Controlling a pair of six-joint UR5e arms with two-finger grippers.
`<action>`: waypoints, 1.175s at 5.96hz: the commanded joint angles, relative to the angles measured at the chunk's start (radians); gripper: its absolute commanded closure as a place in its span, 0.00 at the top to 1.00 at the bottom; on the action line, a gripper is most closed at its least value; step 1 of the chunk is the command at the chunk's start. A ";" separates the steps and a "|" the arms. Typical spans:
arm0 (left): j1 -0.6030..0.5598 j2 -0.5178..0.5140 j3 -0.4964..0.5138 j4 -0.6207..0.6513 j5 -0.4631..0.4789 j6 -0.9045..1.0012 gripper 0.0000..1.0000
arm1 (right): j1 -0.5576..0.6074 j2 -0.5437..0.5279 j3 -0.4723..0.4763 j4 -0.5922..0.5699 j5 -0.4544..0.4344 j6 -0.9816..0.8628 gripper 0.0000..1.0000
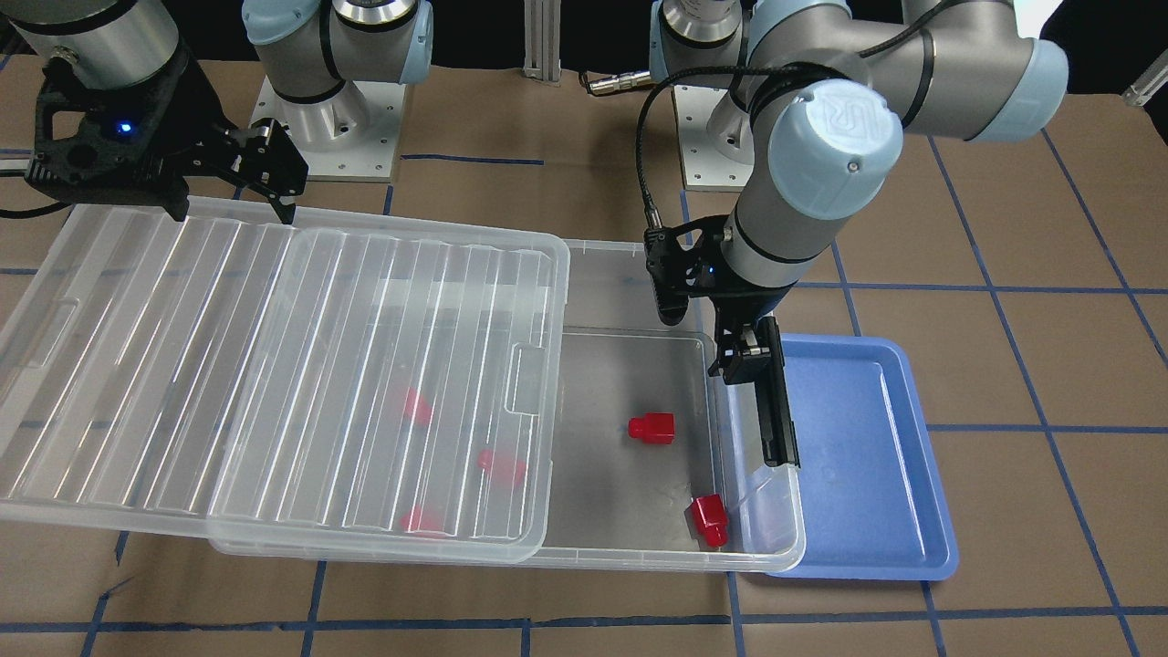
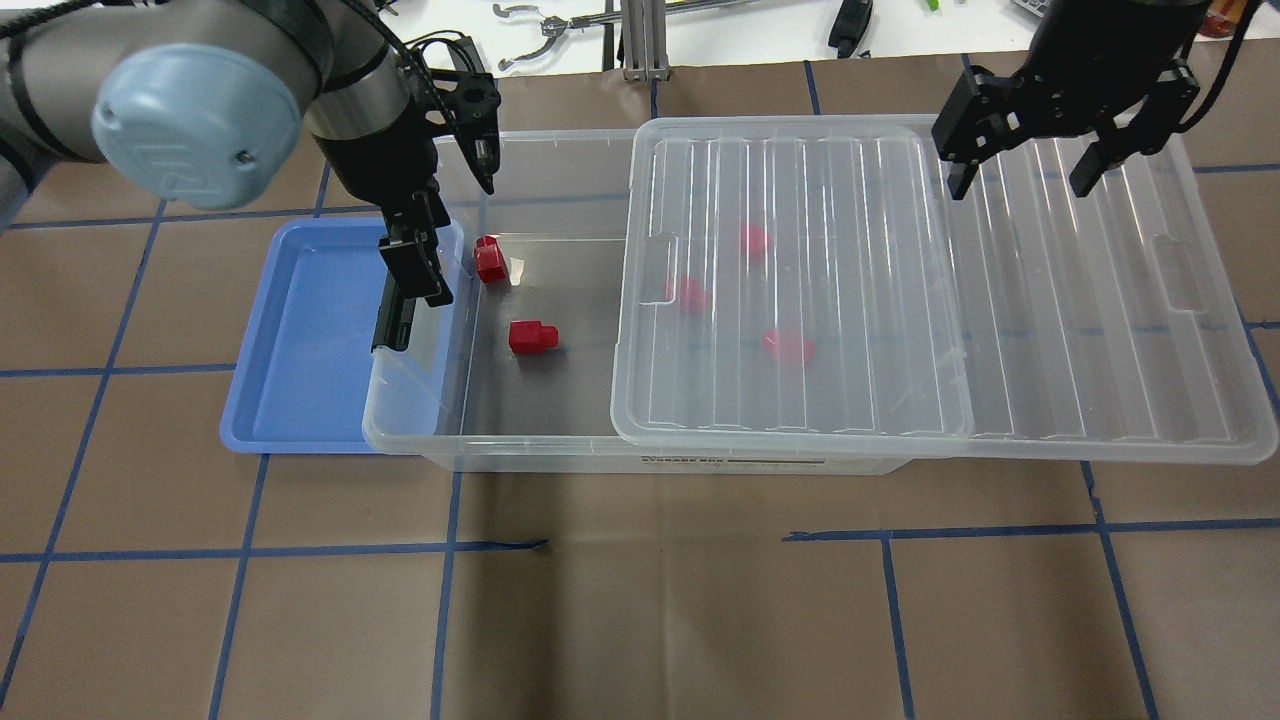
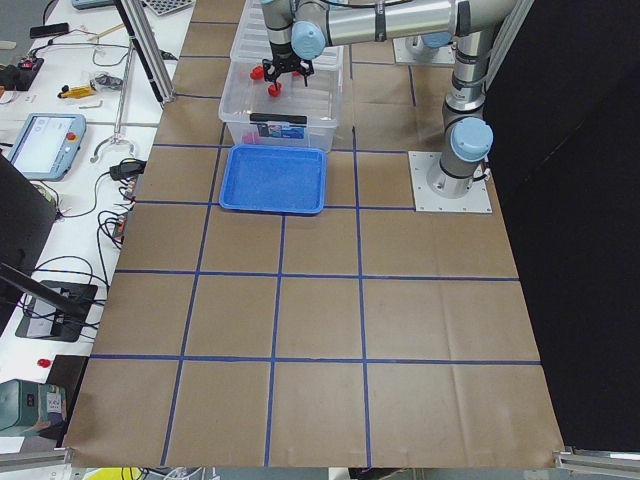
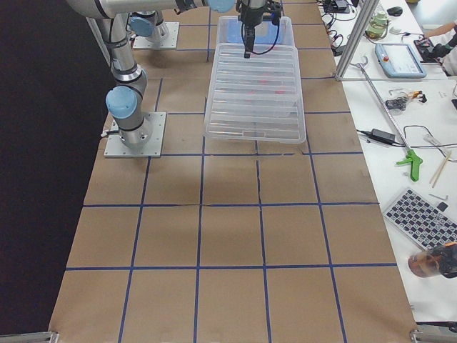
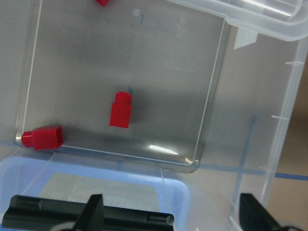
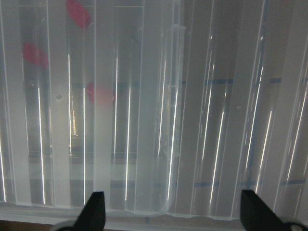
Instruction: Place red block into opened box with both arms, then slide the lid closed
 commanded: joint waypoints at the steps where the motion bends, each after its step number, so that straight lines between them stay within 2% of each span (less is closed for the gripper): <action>1: 0.022 0.019 0.062 -0.068 0.005 -0.112 0.98 | -0.163 0.010 0.005 0.000 -0.003 -0.147 1.00; 2: 0.043 0.031 0.053 -0.064 0.003 -0.346 0.98 | -0.235 0.028 0.009 -0.002 -0.037 -0.152 1.00; 3: 0.057 0.054 0.058 -0.044 0.003 -0.455 0.98 | -0.303 0.050 0.010 -0.017 -0.104 -0.199 1.00; 5: 0.057 0.092 0.003 0.111 0.006 -0.861 0.98 | -0.404 0.106 0.039 -0.116 -0.108 -0.317 1.00; 6: 0.057 0.121 -0.034 0.140 0.006 -1.159 0.98 | -0.455 0.120 0.085 -0.165 -0.108 -0.324 1.00; 7: 0.057 0.160 -0.072 0.151 0.006 -1.266 0.98 | -0.498 0.125 0.151 -0.240 -0.112 -0.340 1.00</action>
